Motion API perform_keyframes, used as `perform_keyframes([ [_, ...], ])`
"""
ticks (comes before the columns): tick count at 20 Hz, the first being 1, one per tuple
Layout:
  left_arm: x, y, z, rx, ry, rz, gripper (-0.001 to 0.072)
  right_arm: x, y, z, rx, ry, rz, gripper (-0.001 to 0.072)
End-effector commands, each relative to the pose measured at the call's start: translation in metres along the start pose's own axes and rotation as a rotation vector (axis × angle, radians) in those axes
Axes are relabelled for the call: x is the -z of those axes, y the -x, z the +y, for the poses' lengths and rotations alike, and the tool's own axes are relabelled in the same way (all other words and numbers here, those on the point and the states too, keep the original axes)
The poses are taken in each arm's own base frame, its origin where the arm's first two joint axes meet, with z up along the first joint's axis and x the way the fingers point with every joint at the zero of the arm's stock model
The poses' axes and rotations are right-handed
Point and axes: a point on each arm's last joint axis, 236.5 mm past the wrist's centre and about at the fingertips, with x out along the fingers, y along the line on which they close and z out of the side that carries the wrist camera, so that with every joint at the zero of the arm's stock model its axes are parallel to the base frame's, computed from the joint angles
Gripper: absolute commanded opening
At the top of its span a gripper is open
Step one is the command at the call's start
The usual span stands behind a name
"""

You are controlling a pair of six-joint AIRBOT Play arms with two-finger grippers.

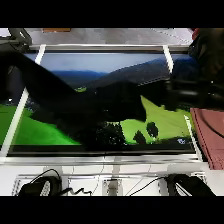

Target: Fold the clothes and pants, and hang the long-sleeved shirts on hangers.

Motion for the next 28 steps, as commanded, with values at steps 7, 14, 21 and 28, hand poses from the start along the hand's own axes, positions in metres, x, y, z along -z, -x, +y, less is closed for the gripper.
perform_keyframes([
  [7,0.065,0.046,-0.041,0.059,0.199,0.265,0.0022,0.027,0.041,0.016,0.164,-0.192,0.042,0.0033],
  [14,0.295,-0.065,-0.012,-0.004,0.761,0.543,0.0023,0.103,0.009,-0.239,0.582,-0.724,-0.329,0.0033],
  [21,0.364,-0.104,-0.102,0.201,0.718,0.762,0.0022,0.128,0.038,-0.345,0.817,-0.784,-0.443,0.0033],
  [28,0.383,-0.039,-0.173,0.371,0.837,1.087,0.0022,0.208,0.135,-0.356,1.034,-0.769,0.066,0.0033],
])
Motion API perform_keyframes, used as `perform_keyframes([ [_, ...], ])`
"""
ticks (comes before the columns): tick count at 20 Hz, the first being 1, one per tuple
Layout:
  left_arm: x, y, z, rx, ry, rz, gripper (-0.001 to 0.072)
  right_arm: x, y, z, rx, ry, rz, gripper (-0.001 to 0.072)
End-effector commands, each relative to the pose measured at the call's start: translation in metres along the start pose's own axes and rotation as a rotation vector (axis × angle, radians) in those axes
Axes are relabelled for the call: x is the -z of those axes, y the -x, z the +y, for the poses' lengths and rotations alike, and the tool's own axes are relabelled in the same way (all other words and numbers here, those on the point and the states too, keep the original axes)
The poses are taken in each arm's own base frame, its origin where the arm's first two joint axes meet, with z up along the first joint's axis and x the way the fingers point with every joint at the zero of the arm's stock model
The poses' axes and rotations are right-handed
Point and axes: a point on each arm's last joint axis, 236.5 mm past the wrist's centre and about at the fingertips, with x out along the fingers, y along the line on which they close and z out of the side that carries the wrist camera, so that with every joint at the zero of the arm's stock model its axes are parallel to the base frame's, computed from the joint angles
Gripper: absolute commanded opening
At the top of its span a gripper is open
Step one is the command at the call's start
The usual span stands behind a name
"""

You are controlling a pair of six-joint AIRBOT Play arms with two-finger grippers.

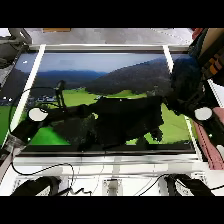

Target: Fold the clothes and pants, and hang the long-sleeved shirts on hangers.

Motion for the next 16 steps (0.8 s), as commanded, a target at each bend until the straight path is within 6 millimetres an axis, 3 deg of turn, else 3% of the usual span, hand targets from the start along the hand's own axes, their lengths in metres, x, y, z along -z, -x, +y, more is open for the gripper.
perform_keyframes([
  [1,0.049,-0.014,-0.015,0.031,0.031,0.161,0.0022,0.024,0.026,-0.060,0.174,0.190,0.229,0.0033],
  [5,0.099,-0.050,-0.022,0.028,0.014,0.291,0.0023,0.067,0.047,-0.101,0.292,0.326,0.480,0.0033],
  [9,0.140,-0.073,-0.016,-0.001,0.079,0.415,0.0036,0.076,0.063,-0.135,0.422,0.384,0.584,0.0035],
  [10,0.145,-0.073,-0.016,-0.001,0.084,0.436,0.0110,0.075,0.063,-0.137,0.426,0.407,0.588,0.0140],
  [11,0.148,-0.072,-0.017,0.002,0.084,0.446,0.0391,0.073,0.062,-0.137,0.420,0.440,0.584,0.0453],
  [12,0.148,-0.072,-0.017,0.003,0.084,0.449,0.0712,0.066,0.059,-0.137,0.417,0.470,0.561,0.0674],
  [16,0.139,-0.071,-0.011,-0.005,0.097,0.429,0.0697,0.000,0.050,-0.132,0.448,0.482,0.343,0.0675],
])
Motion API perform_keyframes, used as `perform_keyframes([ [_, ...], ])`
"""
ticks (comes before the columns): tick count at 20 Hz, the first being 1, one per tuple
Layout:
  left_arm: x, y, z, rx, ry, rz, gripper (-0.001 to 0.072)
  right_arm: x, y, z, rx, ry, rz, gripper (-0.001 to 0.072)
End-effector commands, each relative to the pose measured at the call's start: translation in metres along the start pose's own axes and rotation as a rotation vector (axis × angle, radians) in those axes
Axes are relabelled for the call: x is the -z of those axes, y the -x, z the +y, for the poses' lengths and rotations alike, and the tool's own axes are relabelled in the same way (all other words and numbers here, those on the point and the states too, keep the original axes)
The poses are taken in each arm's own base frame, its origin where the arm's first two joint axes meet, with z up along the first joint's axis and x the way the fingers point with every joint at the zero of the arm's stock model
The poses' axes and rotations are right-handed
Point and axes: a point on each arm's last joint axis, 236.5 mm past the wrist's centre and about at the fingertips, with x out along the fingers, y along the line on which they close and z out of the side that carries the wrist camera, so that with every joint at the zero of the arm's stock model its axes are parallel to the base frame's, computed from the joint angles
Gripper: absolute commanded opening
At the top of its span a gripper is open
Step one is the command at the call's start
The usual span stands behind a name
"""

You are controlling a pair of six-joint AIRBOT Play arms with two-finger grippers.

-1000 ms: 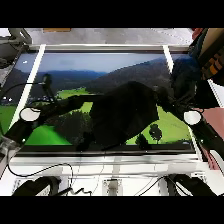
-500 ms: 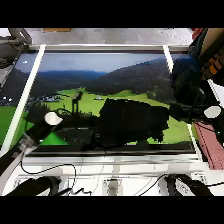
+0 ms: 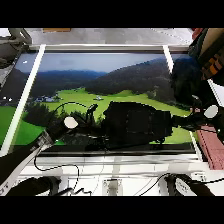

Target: Fold the clothes and pants, and hang the long-sleeved shirts on hangers.

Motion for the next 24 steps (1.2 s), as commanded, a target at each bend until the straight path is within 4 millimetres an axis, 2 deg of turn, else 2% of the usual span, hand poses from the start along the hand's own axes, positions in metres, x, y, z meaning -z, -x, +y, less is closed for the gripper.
perform_keyframes([
  [1,-0.005,0.002,0.007,-0.006,0.026,-0.006,0.0697,-0.041,0.016,-0.030,0.057,-0.041,-0.093,0.0669],
  [2,-0.008,0.004,0.010,-0.008,0.036,-0.016,0.0696,-0.045,0.018,-0.038,0.041,-0.074,-0.053,0.0660],
  [3,-0.011,0.006,0.013,-0.010,0.044,-0.024,0.0697,-0.044,0.017,-0.037,-0.024,-0.073,0.017,0.0659],
  [6,-0.015,0.009,0.016,-0.013,0.053,-0.033,0.0696,-0.024,0.009,-0.003,-0.351,-0.012,0.227,0.0659],
  [7,-0.015,0.009,0.016,-0.013,0.053,-0.033,0.0696,-0.021,0.001,0.000,-0.400,-0.035,0.261,0.0660],
  [11,-0.015,0.009,0.016,-0.013,0.053,-0.033,0.0696,-0.007,-0.032,0.013,-0.447,0.007,0.374,0.0661],
  [14,-0.015,0.009,0.016,-0.013,0.053,-0.033,0.0696,-0.024,-0.052,0.019,-0.382,0.096,0.303,0.0662],
  [18,-0.015,0.009,0.016,-0.013,0.053,-0.033,0.0695,-0.042,-0.072,0.001,-0.237,0.089,0.238,0.0660],
  [20,-0.015,0.009,0.017,-0.018,0.048,-0.032,0.0695,-0.031,-0.078,0.002,-0.266,0.062,0.294,0.0659],
  [22,-0.015,0.009,0.018,-0.020,0.047,-0.036,0.0696,-0.010,-0.084,0.016,-0.346,0.035,0.402,0.0660],
  [24,-0.017,0.009,0.018,-0.022,0.047,-0.043,0.0695,0.003,-0.093,0.032,-0.439,0.002,0.478,0.0660],
])
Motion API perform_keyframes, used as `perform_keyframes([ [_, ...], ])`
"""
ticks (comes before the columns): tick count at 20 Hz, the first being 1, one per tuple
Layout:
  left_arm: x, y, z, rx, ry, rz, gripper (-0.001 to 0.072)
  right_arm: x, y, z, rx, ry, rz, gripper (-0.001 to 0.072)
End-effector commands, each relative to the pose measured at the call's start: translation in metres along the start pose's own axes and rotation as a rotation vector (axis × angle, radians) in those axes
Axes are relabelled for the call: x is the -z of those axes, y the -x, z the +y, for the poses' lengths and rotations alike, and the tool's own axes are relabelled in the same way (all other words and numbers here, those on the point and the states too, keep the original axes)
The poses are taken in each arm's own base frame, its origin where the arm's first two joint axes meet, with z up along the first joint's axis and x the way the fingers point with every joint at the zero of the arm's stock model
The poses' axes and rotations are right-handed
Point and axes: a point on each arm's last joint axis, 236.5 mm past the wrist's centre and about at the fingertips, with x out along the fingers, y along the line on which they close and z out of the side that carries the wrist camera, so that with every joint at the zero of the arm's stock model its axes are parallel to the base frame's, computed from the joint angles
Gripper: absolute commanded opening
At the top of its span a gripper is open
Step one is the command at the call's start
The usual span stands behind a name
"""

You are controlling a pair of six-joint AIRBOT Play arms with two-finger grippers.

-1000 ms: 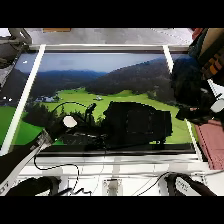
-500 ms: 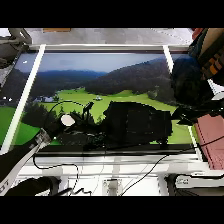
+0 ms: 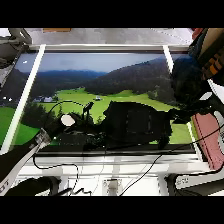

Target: Fold the clothes and pants, and hang the long-sleeved shirts on hangers.

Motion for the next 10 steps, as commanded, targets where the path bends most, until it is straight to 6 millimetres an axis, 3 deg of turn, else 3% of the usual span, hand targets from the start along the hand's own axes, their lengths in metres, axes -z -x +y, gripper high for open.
perform_keyframes([
  [1,-0.003,0.000,0.001,-0.005,-0.002,-0.013,0.0695,0.007,-0.027,0.022,-0.163,-0.041,0.091,0.0660],
  [5,-0.009,0.000,0.005,-0.019,-0.009,-0.036,0.0695,-0.021,-0.033,0.072,-0.425,-0.016,0.007,0.0658],
  [6,-0.010,0.000,0.007,-0.031,-0.020,-0.041,0.0695,-0.025,-0.034,0.080,-0.451,0.016,-0.008,0.0602],
  [7,-0.011,0.001,0.011,-0.047,-0.034,-0.044,0.0694,-0.026,-0.036,0.088,-0.457,0.059,-0.014,0.0499],
  [9,-0.011,0.001,0.014,-0.062,-0.050,-0.044,0.0692,-0.025,-0.043,0.104,-0.460,0.133,-0.013,0.0153],
  [10,-0.013,0.002,0.016,-0.063,-0.046,-0.048,0.0692,-0.026,-0.046,0.114,-0.467,0.148,-0.011,0.0036],
])
